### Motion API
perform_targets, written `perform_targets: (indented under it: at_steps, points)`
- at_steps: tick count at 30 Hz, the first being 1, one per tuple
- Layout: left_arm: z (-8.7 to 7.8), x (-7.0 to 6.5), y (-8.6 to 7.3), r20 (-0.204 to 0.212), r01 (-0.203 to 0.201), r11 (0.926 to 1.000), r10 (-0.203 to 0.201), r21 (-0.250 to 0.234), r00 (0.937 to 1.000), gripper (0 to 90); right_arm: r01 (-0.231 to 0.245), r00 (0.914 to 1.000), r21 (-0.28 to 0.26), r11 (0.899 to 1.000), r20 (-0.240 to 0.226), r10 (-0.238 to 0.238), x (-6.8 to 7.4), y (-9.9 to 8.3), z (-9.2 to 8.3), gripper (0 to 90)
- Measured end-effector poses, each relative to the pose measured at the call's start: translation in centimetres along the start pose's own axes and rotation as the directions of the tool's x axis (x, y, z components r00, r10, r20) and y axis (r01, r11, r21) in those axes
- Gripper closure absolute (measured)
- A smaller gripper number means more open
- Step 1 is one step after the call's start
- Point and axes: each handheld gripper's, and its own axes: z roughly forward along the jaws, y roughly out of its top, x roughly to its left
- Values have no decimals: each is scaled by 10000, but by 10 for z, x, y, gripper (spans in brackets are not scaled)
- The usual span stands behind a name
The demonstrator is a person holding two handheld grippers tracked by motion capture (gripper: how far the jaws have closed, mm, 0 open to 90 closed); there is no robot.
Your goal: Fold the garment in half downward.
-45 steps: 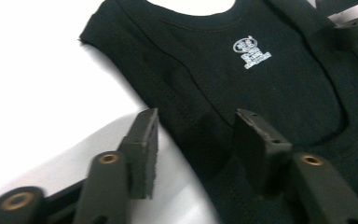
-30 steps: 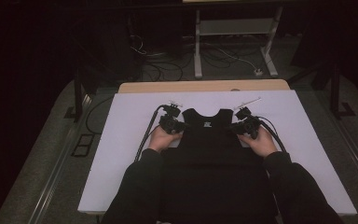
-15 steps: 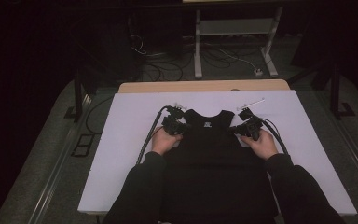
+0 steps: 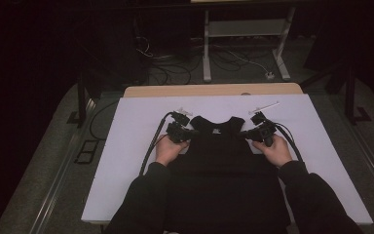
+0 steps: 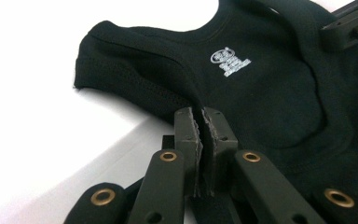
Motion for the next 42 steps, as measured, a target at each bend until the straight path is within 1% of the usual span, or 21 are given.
perform_targets:
  at_steps: [2, 9, 10, 11, 12, 13, 16, 17, 19, 21, 22, 23, 27, 28, 30, 32, 33, 35, 38, 42]
  points:
    - [-3, -1, 0, 85, 20, 10000, -20, -59, 10000, 842, -7, 10000, -31, 10000, -32, 6, 1, 0, -2, 850]
    - [-14, -5, -2, 149, -27, 9994, 32, -353, 9999, 839, 37, 9998, -257, 9997, -191, -42, 5, 1, -10, 850]
    - [-15, -5, -3, 167, 59, 9993, -53, -377, 9998, 838, 8, 9998, -271, 9996, -197, -14, 6, 1, -11, 850]
    - [-16, -5, -3, 190, 17, 9994, -11, -337, 9998, 838, 41, 9998, -355, 9994, -218, -49, 6, 1, -13, 850]
    - [-16, -6, -4, 148, 48, 9991, -42, -421, 9999, 839, 16, 9996, -374, 9993, -277, -26, 7, 1, -15, 850]
    - [-17, -5, -4, 136, -34, 9992, 39, -393, 9999, 839, -15, 9995, -423, 9991, -327, 2, 8, 1, -17, 850]
    - [-20, -6, -4, 143, 6, 9990, 0, -452, 9999, 838, 14, 9992, -532, 9986, -399, -35, 10, 0, -22, 850]
    - [-22, -7, -4, 139, 30, 9980, -21, -632, 9999, 839, -13, 9991, -572, 9984, -434, -11, 10, -1, -24, 850]
    - [-25, -8, -3, 190, -26, 9979, 38, -652, 9998, 838, -101, 9985, -685, 9976, -548, 63, 11, -2, -27, 850]
    - [-26, -9, -4, 207, -47, 9976, 61, -687, 9998, 839, -85, 9982, -718, 9974, -595, 42, 12, -3, -29, 850]
    - [-27, -10, -4, 194, -102, 9977, 115, -663, 9997, 838, -91, 9985, -747, 9972, -539, 50, 14, -3, -30, 850]
    - [-29, -10, -5, 194, -134, 9978, 147, -649, 9997, 839, -110, 9983, -760, 9970, -586, 66, 14, -4, -31, 850]
    - [-35, -14, -6, 265, -47, 9957, 72, -929, 9996, 838, -105, 9983, -858, 9963, -588, 55, 18, -5, -35, 850]
    - [-37, -15, -6, 257, -136, 9957, 160, -918, 9995, 838, -27, 9984, -888, 9960, -573, -24, 19, -5, -36, 850]
    - [-41, -17, -7, 275, -273, 9959, 298, -865, 9992, 838, -23, 9982, -915, 9958, -596, -32, 21, -6, -38, 849]
    - [-43, -19, -7, 293, -279, 9949, 308, -970, 9991, 838, -4, 9981, -994, 9950, -610, -57, 23, -7, -41, 850]
    - [-43, -19, -7, 293, -279, 9949, 308, -970, 9991, 838, 1, 9980, -1016, 9948, -631, -66, 23, -7, -42, 849]
    - [-45, -21, -6, 464, -21, 9938, 73, -1110, 9989, 838, 32, 9983, -982, 9952, -579, -89, 24, -8, -44, 849]
    - [-46, -23, -7, 431, -109, 9941, 156, -1078, 9989, 838, -54, 9980, -1044, 9945, -627, -11, 24, -10, -46, 849]
    - [-50, -23, -10, 478, -35, 9945, 85, -1043, 9988, 838, -17, 9972, -1118, 9937, -739, -66, 27, -12, -50, 849]
